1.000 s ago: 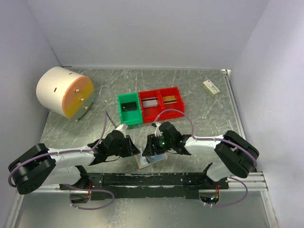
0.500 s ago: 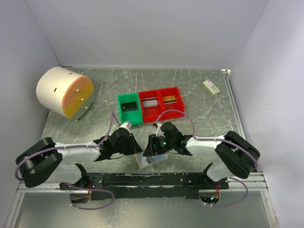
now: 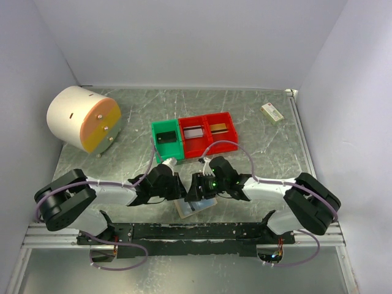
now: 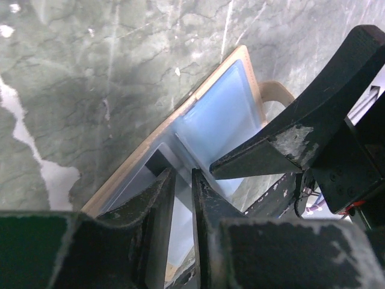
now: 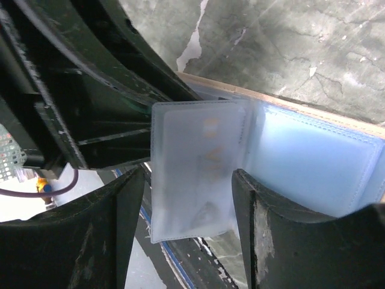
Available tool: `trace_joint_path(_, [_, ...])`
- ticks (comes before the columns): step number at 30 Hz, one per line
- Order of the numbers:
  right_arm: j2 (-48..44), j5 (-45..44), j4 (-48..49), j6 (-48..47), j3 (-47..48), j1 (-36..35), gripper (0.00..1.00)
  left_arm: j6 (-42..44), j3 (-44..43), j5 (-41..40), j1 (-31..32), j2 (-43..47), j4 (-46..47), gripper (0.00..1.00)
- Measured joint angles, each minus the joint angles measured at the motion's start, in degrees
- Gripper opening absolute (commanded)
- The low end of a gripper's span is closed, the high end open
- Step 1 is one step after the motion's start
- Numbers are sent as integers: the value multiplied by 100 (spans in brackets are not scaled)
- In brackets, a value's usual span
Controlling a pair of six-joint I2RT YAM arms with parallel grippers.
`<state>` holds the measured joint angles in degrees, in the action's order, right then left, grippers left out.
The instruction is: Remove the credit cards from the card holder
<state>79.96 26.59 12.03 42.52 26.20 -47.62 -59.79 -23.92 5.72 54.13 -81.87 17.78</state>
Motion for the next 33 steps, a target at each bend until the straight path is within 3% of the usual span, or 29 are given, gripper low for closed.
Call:
trace_joint_path(8, [-496, -225, -621, -114, 118, 42, 68, -2, -48, 109, 39, -271, 372, 30])
trace_joint_path(18, [-1515, -1989, -2269, -485, 667, 133, 70, 7, -498, 190, 197, -785, 417, 30])
trace_joint_path(29, [-1491, -2702, -2929, -798, 713, 212, 37, 61, -597, -42, 273, -243, -70, 38])
trace_joint_path(33, [-1388, -2568, -2949, -1025, 713, 219, 34, 85, -511, -118, 273, 107, -179, 39])
